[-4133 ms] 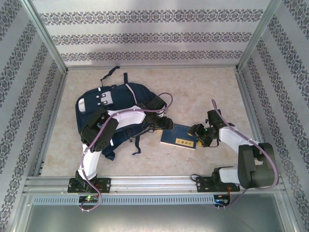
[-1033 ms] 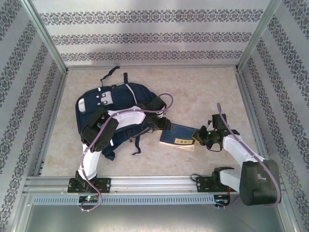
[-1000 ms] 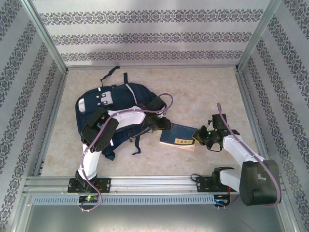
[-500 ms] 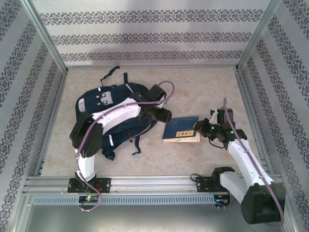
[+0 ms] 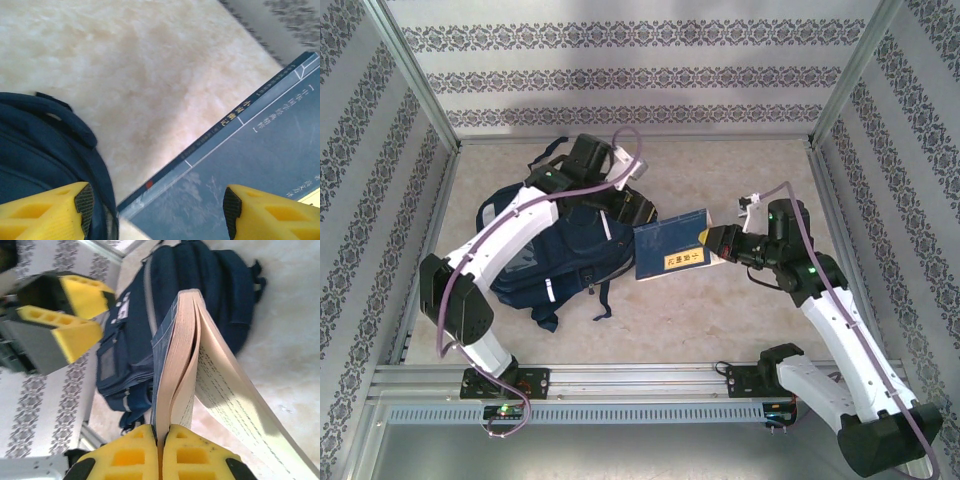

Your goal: Pack books, pencil case, and school supplies into a backpack

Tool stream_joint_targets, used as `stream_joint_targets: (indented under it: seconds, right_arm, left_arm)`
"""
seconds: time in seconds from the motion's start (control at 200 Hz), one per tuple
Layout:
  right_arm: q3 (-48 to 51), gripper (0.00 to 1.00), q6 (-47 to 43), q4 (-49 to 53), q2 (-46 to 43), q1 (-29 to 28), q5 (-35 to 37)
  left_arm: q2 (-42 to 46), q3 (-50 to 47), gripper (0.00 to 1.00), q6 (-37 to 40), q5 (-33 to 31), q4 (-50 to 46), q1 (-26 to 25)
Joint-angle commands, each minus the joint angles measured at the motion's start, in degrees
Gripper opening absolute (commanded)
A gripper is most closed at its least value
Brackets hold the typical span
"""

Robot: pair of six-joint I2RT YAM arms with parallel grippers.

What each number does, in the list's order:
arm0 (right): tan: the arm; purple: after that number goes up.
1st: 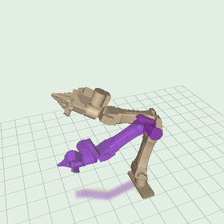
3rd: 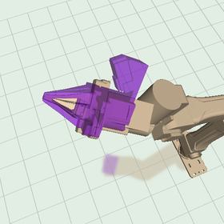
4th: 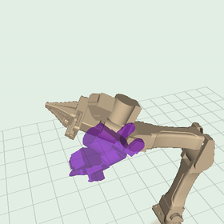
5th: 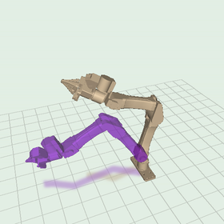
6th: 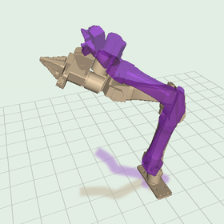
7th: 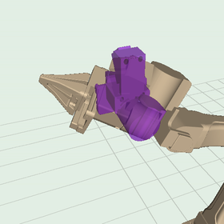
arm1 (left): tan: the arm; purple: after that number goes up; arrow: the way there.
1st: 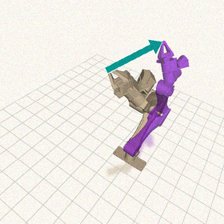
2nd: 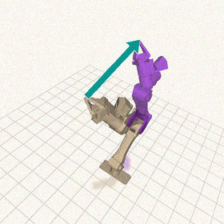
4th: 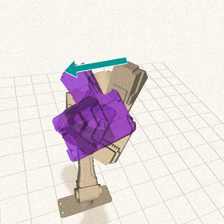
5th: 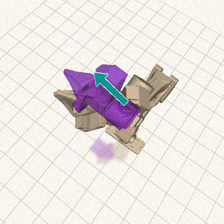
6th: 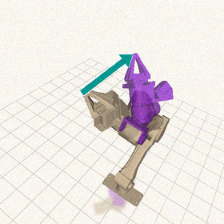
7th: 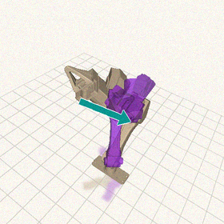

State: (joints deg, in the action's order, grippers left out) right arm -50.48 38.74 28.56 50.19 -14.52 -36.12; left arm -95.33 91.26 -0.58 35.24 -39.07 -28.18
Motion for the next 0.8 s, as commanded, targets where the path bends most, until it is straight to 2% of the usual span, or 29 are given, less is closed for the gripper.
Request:
stream_joint_targets:
  seconds: [0.0,0.085,0.215,0.5,0.625,0.67,0.794]
  right_arm:
    - [-2.8,0.08,-0.7,-0.3,-0.9,-0.6,-7.0]
    - [-2.9,0.09,0.0,-1.0,-1.8,-0.8,-9.1]
    - [-2.3,0.09,1.2,-2.4,-2.6,-0.7,-11.4]
    - [-1.6,0.09,3.1,-4.4,-3.3,-0.7,-14.0]
    - [-1.7,0.09,2.8,-4.2,-3.5,-0.6,-13.3]
    - [-1.8,0.09,2.6,-3.8,-3.7,-0.3,-12.6]
    - [-1.6,0.08,3.4,-4.2,-4.0,1.4,-11.3]
  left_arm:
    - [-0.4,-1.0,0.7,4.8,21.4,0.8,3.3]
    - [-1.2,-1.3,0.68,6.7,30.3,0.7,4.0]
    - [-4.9,-1.8,0.64,5.1,42.1,2.4,3.5]
    - [-8.7,-0.8,0.63,8.5,39.8,-1.5,0.4]
    - [-8.6,-1.1,0.61,8.1,42.8,-1.2,0.1]
    - [-8.7,-1.1,0.58,8.1,43.5,-1.4,-0.3]
    - [-9.5,-0.7,0.36,8.5,47.2,-2.1,-0.9]
